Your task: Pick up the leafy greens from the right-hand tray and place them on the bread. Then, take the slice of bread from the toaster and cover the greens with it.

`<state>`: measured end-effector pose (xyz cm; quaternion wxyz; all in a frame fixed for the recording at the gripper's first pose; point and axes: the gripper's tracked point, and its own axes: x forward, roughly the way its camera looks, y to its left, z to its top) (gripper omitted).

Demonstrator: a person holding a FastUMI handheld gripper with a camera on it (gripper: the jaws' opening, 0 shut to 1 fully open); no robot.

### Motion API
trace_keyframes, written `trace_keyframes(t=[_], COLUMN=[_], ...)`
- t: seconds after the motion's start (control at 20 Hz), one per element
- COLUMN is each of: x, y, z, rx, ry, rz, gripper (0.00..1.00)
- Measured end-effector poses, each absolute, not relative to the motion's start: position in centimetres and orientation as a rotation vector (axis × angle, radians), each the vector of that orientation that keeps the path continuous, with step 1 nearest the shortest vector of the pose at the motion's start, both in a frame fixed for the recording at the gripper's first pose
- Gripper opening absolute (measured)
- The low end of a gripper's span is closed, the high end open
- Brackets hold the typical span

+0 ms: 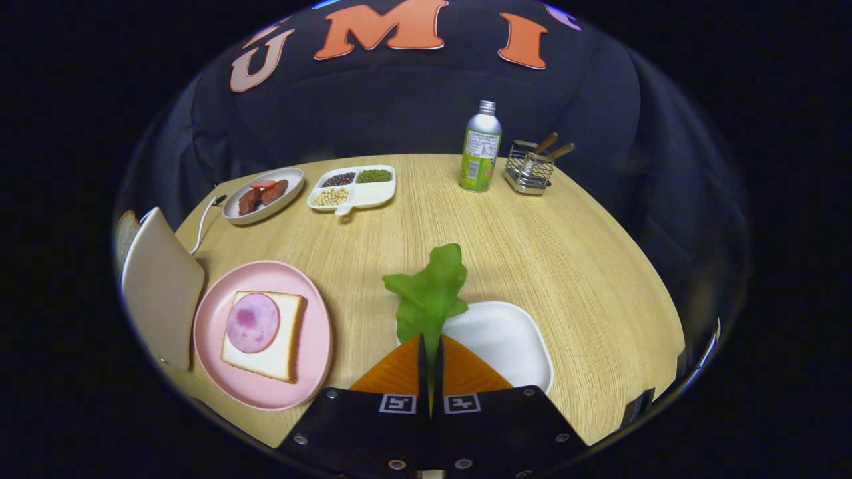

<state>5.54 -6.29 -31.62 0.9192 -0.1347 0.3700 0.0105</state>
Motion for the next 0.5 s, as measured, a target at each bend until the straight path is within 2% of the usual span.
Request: trace_keyframes(t=[0.5], x=[3.3], y=[5.2], z=[-31.2], rx=[-0.265], ry=[0.78], rz=[0.249], gripper=[0.01])
